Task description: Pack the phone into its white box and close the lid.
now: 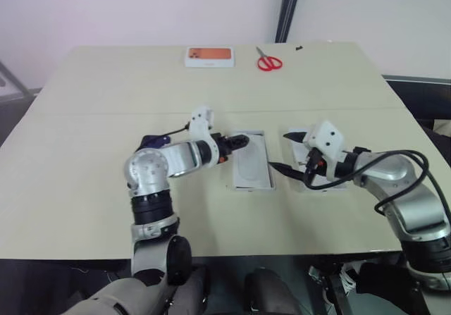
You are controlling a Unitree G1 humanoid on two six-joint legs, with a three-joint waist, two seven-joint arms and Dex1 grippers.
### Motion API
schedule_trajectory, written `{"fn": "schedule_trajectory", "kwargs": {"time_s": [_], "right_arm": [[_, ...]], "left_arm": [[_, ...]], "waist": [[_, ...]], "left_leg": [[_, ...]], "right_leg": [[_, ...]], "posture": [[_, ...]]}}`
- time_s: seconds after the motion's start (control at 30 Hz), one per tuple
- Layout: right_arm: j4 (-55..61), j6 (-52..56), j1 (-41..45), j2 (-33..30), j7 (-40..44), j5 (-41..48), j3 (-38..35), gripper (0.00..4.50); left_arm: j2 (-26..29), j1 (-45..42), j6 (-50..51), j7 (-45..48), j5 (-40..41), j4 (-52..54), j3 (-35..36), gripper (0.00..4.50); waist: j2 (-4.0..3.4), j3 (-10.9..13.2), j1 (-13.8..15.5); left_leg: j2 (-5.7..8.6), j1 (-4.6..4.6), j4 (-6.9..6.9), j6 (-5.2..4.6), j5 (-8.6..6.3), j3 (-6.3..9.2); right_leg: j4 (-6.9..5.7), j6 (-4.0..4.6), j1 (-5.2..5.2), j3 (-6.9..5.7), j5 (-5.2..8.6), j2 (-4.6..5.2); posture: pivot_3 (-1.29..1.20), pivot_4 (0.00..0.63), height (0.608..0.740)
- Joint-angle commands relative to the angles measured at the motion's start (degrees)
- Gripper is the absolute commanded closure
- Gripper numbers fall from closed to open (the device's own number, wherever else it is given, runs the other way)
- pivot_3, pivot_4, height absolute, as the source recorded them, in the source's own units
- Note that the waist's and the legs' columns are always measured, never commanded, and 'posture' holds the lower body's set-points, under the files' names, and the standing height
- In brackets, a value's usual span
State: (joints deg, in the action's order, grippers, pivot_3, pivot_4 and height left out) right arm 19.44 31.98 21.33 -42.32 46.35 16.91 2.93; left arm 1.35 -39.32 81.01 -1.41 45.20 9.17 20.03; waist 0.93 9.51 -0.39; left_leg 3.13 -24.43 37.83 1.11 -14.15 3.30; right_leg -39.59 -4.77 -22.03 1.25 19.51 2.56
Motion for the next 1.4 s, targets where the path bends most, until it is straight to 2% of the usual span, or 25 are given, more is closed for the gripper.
{"fn": "schedule_trajectory", "kwargs": {"time_s": [0.03,0.17,0.37,0.5,0.67,0.8,0.97,1.07,1.17,1.33,1.4], "right_arm": [[1.4,3.2,3.3,1.5,-1.2,-0.8,2.8,2.38],[0.5,6.3,6.4,3.3,-2.1,-3.4,8.2,4.41],[-10.7,8.0,14.7,9.7,-8.1,-12.4,16.5,4.47],[-21.5,4.9,19.8,14.4,-11.1,-17.4,19.2,4.47],[-32.1,-0.5,23.5,18.7,-13.1,-21.5,20.6,4.47],[-35.5,-4.3,24.6,19.5,-13.2,-24.5,21.3,4.47],[-30.8,-6.4,22.2,17.8,-11.2,-25.1,19.7,4.47],[-20.6,-5.8,18.4,14.5,-4.9,-19.5,15.5,4.47],[-8.5,0.2,12.9,9.3,4.0,-10.8,11.4,3.62],[3.9,1.1,3.5,1.1,11.1,-6.2,10.9,1.17],[5.1,-0.1,1.2,-0.6,11.8,-7.5,12.9,1.17]], "left_arm": [[10.3,4.9,-6.4,9.4,-1.7,5.8,-4.2,1.06],[24.1,12.1,-17.5,21.7,-6.9,8.4,-11.0,1.06],[36.6,24.1,-37.1,40.8,-12.0,12.5,-13.9,1.06],[41.4,30.8,-45.5,48.6,-15.1,13.7,-15.9,1.06],[41.8,33.6,-47.9,51.2,-15.0,13.9,-16.2,1.06],[40.9,34.1,-47.7,50.7,-14.9,14.6,-16.3,1.06],[40.5,35.0,-47.2,50.1,-14.8,15.5,-16.0,1.06],[40.3,35.7,-46.8,49.2,-14.6,15.5,-15.0,1.06],[40.6,36.5,-46.8,49.2,-14.1,15.5,-13.8,1.06],[41.4,36.9,-47.5,51.1,-13.9,15.7,-14.1,1.06],[41.1,36.1,-47.5,51.1,-14.1,15.4,-14.6,1.06]], "waist": [[-0.01,0.0,-0.4],[-0.02,0.0,-0.2],[-0.05,0.0,-0.2],[-0.06,0.0,-0.3],[-0.07,0.0,-0.4],[-0.07,0.0,-0.5],[-0.07,0.0,-0.5],[-0.08,0.0,-0.4],[-0.09,0.0,-0.3],[-0.09,0.0,-0.3],[-0.09,0.0,-0.4]], "left_leg": [[0.0,0.01,-0.04,0.02,0.01,0.0],[0.01,-0.01,-0.09,0.04,0.02,0.0],[0.01,-0.02,-0.19,0.03,0.02,0.01],[0.03,-0.01,-0.52,0.06,0.04,-0.04],[0.03,-0.01,-0.66,0.08,0.06,-0.01],[0.03,0.0,-0.65,0.01,0.01,-0.01],[0.03,0.0,-0.65,0.0,0.01,-0.01],[0.03,-0.01,-0.64,-0.08,-0.04,-0.01],[0.03,-0.02,-0.64,-0.17,-0.09,0.01],[0.02,0.05,-0.64,-0.26,-0.14,0.04],[0.02,0.04,-0.64,-0.27,-0.14,0.03]], "right_leg": [[0.0,0.0,-0.02,0.01,0.0,0.0],[0.02,0.01,-0.08,0.04,0.0,0.03],[0.15,0.06,-0.08,0.02,0.0,0.11],[0.28,0.1,-0.19,0.06,-0.02,0.15],[0.25,0.12,-0.28,0.03,-0.03,0.14],[0.21,0.12,-0.29,0.03,-0.04,0.12],[0.18,0.11,-0.3,0.03,-0.04,0.11],[0.16,0.11,-0.3,0.03,-0.04,0.11],[0.18,0.11,-0.27,0.03,-0.04,0.12],[0.2,0.11,-0.19,0.02,-0.04,0.12],[0.21,0.12,-0.19,0.02,-0.04,0.12]], "posture": [[0.0,0.15,0.74],[0.0,0.15,0.74],[0.0,0.15,0.74],[0.0,0.15,0.74],[0.0,0.15,0.74],[0.0,0.15,0.74],[0.0,0.15,0.74],[0.0,0.15,0.74],[0.0,0.15,0.74],[0.0,0.15,0.74],[0.0,0.15,0.74]]}}
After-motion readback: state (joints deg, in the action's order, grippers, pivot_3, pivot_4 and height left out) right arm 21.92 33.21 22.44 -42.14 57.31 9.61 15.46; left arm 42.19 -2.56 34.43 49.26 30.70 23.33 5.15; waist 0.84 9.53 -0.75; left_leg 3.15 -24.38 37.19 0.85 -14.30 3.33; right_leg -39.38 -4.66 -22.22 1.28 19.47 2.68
